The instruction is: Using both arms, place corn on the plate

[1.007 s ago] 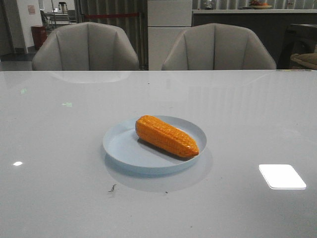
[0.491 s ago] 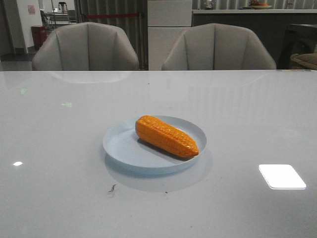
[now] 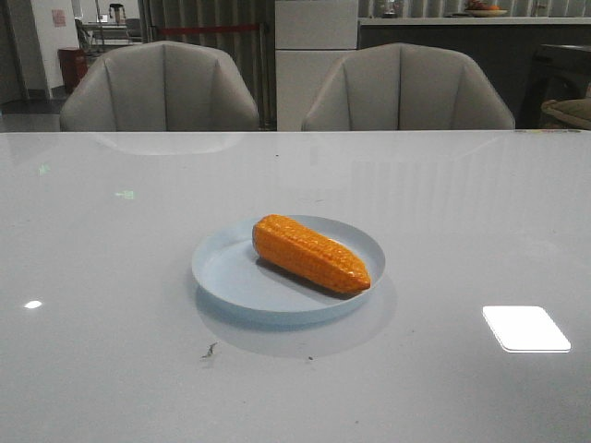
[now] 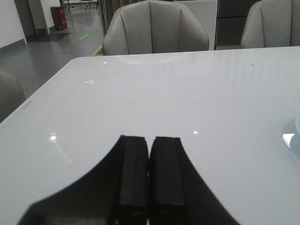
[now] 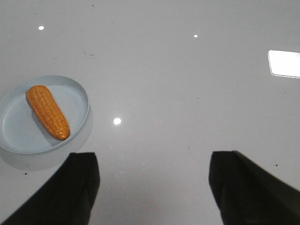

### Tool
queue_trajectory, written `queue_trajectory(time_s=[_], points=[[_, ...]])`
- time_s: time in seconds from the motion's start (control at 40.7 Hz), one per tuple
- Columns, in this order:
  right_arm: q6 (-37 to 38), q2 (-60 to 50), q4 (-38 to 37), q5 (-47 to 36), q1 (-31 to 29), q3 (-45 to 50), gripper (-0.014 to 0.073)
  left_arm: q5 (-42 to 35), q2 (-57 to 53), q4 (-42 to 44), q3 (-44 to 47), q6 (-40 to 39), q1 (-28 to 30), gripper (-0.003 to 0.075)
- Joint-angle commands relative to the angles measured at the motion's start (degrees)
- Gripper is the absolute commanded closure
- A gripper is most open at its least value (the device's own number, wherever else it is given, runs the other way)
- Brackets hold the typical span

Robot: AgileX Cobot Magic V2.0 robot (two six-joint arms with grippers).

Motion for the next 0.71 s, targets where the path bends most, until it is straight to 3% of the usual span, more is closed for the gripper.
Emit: queue_trajectory(time_s=[0.0,0.295,0.516,0.688], points=[[0.08,0.1,-0.01,-4.31,-0.3,-1.52,0.0,-4.46,-0.62,-0.28,2.13,-0.21,-0.39,0.0627],[0.01,-0.65,-2.47,-5.69,-0.46,-1.44,0.0022,-4.46,-0.62,-0.28,2.13,-0.21,-0.39,0.0627],[0.01,-6.94,-2.17,-7.02,-0.46,2.77,0.0322,-4.46,-0.62,-0.28,2.13,-0.21,-0.39,0.0627],[0.01,-16.02,-1.71,-13.45,-0.46,11.51,0.0545,-4.46,-0.62,-0.28,2.13,-0.21,-0.39,0.0627]])
